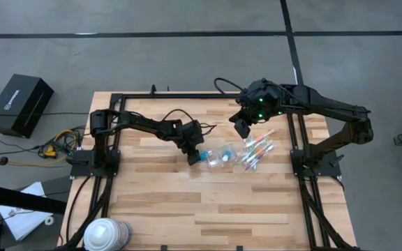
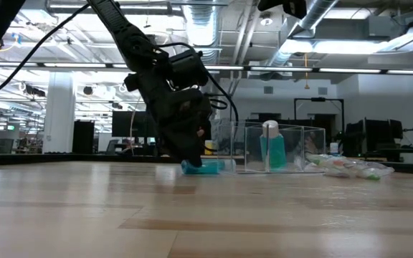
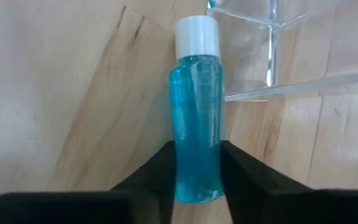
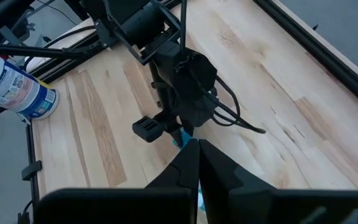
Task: Pick & Place toothbrushing station
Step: Put the blue mouthwash into the transparent organizer
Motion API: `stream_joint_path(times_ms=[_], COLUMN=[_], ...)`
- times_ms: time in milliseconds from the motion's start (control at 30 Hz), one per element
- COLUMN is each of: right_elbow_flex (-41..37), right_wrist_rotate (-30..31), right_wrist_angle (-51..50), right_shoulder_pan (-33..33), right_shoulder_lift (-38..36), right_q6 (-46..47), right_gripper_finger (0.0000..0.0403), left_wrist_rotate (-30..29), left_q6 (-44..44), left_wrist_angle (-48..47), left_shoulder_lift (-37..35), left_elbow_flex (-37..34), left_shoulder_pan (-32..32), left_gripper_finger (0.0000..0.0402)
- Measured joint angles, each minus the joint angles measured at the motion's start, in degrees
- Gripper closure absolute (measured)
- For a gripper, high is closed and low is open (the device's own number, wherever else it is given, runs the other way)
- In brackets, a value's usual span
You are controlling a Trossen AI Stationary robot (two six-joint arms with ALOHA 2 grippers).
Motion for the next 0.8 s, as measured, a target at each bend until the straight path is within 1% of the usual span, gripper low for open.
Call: stream_joint_path(times_ms=[100,367,500,633,733,800], right_elbow_flex=[0.00,0.00,0.00,0.00,0.00,0.00], right_wrist_rotate=[0.00,-1.44,-1.51,-1.51,-1.99,-3.67], right_wrist_angle=[0.00,0.02,0.08,0.84,2.06,2.85], right_shoulder_pan=[-0.05,-1.68,-1.84,-1.86,-2.03,-2.68], right_shoulder_lift=[0.00,0.00,0.00,0.00,0.00,0.00], right_q6=[-0.87,-2.03,-3.10,-4.26,-5.15,-5.29], right_gripper_finger=[0.0403,0.0403,0.0403,0.0403,0.0403,0.0403], left_wrist_rotate=[0.48,1.20,0.06,-1.68,-2.07,-2.57], left_q6=[-1.45,-3.18,-3.54,-3.12,-2.39,-1.85], left_wrist_angle=[0.43,0.44,-0.29,-0.59,0.16,0.66], left_shoulder_lift=[0.09,0.10,-1.37,-4.81,-9.13,-12.68], left_elbow_flex=[0.00,-0.09,-0.32,-0.43,-0.39,-0.39], left_shoulder_pan=[-0.11,1.32,3.12,5.96,8.22,9.43], left_gripper_finger=[0.0345,0.0346,0.0346,0.0346,0.0346,0.0345])
